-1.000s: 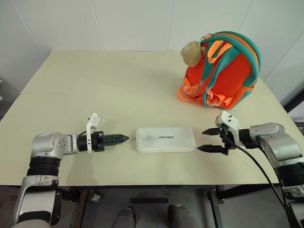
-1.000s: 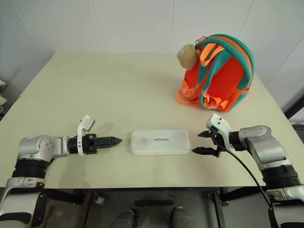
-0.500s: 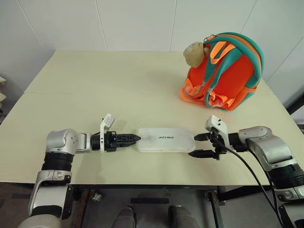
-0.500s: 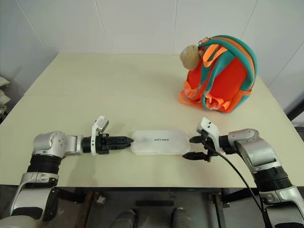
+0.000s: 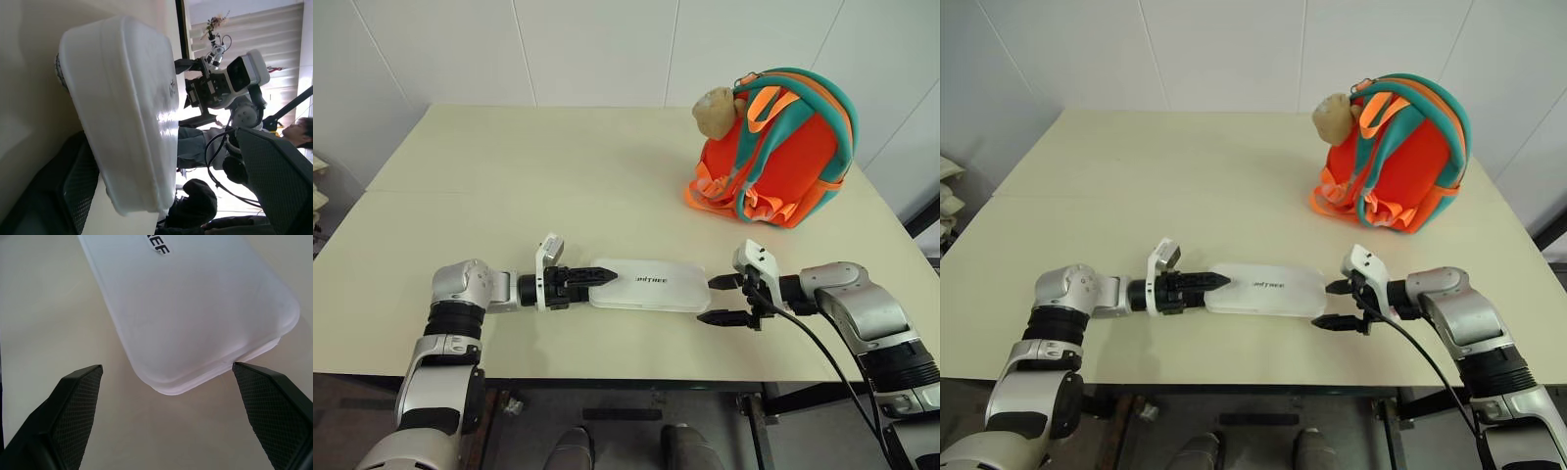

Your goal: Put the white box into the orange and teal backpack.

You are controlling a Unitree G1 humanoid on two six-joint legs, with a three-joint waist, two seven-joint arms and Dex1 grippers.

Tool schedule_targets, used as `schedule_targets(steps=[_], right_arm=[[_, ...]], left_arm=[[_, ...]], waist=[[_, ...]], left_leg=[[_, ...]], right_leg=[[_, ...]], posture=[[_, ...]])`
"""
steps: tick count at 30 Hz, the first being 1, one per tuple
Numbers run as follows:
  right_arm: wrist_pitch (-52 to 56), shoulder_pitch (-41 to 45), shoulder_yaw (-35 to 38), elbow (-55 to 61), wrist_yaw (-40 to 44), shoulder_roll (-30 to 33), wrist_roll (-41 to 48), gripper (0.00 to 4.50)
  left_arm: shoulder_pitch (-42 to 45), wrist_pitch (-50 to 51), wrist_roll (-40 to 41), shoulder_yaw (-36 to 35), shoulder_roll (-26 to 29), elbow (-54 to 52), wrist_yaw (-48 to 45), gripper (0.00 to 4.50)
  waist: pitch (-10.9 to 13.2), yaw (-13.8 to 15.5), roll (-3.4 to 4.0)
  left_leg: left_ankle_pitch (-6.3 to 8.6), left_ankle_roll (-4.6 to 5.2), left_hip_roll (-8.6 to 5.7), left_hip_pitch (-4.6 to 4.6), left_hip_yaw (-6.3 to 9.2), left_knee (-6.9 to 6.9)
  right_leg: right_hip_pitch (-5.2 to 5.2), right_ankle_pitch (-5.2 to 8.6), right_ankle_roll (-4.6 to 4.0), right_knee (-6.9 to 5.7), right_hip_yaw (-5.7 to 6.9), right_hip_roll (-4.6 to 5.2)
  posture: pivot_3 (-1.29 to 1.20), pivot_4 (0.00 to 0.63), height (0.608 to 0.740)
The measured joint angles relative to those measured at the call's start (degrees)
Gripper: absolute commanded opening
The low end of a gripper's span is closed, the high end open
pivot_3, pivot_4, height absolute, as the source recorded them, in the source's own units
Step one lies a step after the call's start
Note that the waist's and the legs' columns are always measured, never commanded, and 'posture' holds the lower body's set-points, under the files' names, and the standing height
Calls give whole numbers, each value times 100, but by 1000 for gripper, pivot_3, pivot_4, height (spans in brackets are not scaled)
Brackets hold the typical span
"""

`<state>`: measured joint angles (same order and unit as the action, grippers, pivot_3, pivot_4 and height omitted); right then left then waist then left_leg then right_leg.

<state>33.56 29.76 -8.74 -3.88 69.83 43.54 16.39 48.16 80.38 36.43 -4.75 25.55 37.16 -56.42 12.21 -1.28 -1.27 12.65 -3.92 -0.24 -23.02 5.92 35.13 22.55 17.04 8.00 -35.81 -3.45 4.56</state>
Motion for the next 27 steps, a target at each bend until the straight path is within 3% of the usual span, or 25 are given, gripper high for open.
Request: schedule_targets(steps=[3,7,10,12,21,27], right_arm=[[-131,-189,31,46,-3,37,-31,4500],[-164,-366,138,206,-58,67,14,4500],[-139,-577,270,403,-153,67,83,4500],[-105,-663,303,482,-218,67,112,4500],[-89,-888,845,753,-543,67,410,4500],[-232,121,1857,-406,-1441,139,388,4500]], left_arm=[[185,-88,-133,345,38,255,-228,3874],[331,-282,-372,791,36,556,-567,2620],[428,-363,-464,901,-4,795,-767,1708],[490,-400,-476,871,-54,927,-876,1334],[315,-616,-362,388,-125,633,-999,1331],[-68,-1223,-177,-167,685,-364,-1223,1331]], waist=[[-1,-5,0],[-1,-20,1],[-1,-20,1],[-1,-10,1],[1,-21,-2],[3,-85,-4]], left_leg=[[-1,0,-1,0,-1,-1],[1,0,-1,0,0,-5],[2,1,0,-2,0,-7],[2,1,-1,-3,0,-6],[2,1,1,-13,1,-7],[1,-3,13,-6,-8,-30]], right_leg=[[-1,-1,1,3,-2,0],[0,0,1,6,-1,0],[1,0,1,9,-1,0],[0,0,1,10,-1,0],[6,-2,4,16,-1,1],[24,0,-17,8,-2,-2]], posture=[[0,150,740],[0,150,740],[0,150,740],[0,150,740],[0,150,740],[0,150,740]])
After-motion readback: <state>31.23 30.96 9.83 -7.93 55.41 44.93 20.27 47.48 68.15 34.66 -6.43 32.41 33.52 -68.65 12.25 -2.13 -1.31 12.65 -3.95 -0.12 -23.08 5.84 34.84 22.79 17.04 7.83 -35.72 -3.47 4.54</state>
